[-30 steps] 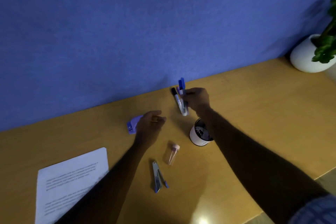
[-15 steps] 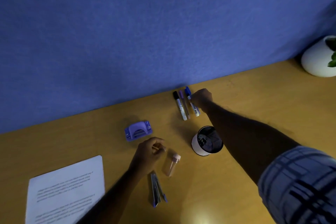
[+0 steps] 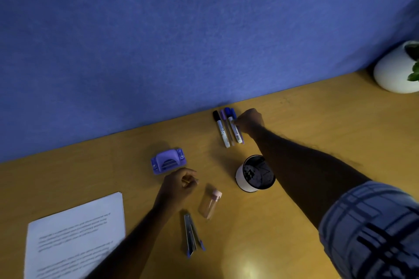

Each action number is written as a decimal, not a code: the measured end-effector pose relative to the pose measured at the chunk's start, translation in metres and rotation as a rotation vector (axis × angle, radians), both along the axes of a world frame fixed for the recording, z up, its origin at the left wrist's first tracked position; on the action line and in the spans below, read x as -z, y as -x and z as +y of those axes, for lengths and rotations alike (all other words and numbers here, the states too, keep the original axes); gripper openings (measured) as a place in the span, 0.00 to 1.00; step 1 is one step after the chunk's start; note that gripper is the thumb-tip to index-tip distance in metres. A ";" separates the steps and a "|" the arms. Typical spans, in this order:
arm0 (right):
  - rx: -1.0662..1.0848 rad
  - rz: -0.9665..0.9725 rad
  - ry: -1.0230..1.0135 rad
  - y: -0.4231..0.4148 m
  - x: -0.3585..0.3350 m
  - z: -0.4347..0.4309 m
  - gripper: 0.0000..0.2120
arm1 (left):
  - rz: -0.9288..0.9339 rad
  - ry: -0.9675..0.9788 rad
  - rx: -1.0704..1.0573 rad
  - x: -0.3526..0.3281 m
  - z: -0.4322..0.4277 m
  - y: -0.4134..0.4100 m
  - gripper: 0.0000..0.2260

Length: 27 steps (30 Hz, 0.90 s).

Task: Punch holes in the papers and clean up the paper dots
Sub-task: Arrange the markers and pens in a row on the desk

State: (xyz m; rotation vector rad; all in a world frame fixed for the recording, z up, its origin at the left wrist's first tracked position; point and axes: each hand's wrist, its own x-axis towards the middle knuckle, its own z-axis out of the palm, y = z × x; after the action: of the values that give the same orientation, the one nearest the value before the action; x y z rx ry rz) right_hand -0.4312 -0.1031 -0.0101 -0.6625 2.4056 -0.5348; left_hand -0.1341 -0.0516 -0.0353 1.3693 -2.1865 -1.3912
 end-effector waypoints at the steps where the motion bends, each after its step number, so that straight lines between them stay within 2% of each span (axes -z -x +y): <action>1: -0.008 0.009 -0.005 0.000 -0.001 0.000 0.17 | -0.005 0.009 -0.005 0.001 0.001 -0.002 0.12; 5: -0.050 0.121 0.013 -0.002 -0.014 0.000 0.10 | -0.046 0.046 -0.035 -0.003 0.004 -0.010 0.09; 8: -0.175 0.238 0.079 -0.020 -0.038 0.002 0.07 | -0.106 0.121 -0.046 -0.007 0.009 -0.022 0.04; 13: -0.421 0.319 0.223 -0.080 -0.060 0.026 0.05 | -0.217 0.110 -0.054 -0.004 0.021 -0.041 0.10; 17: -0.564 0.281 0.252 -0.126 -0.053 0.057 0.09 | -0.280 0.087 -0.051 -0.003 0.039 -0.052 0.14; 22: -0.696 0.282 0.097 -0.164 -0.031 0.099 0.09 | -0.317 0.078 -0.058 -0.002 0.067 -0.053 0.16; 27: -0.604 0.260 -0.118 -0.174 -0.006 0.138 0.19 | -0.466 0.070 -0.083 -0.006 0.085 -0.039 0.31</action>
State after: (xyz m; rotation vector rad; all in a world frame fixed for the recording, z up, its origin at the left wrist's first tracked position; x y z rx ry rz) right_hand -0.2573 0.0345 -0.0044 -1.4028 2.2715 -0.0527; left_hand -0.0952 0.0331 -0.0296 1.8851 -2.3832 -1.0318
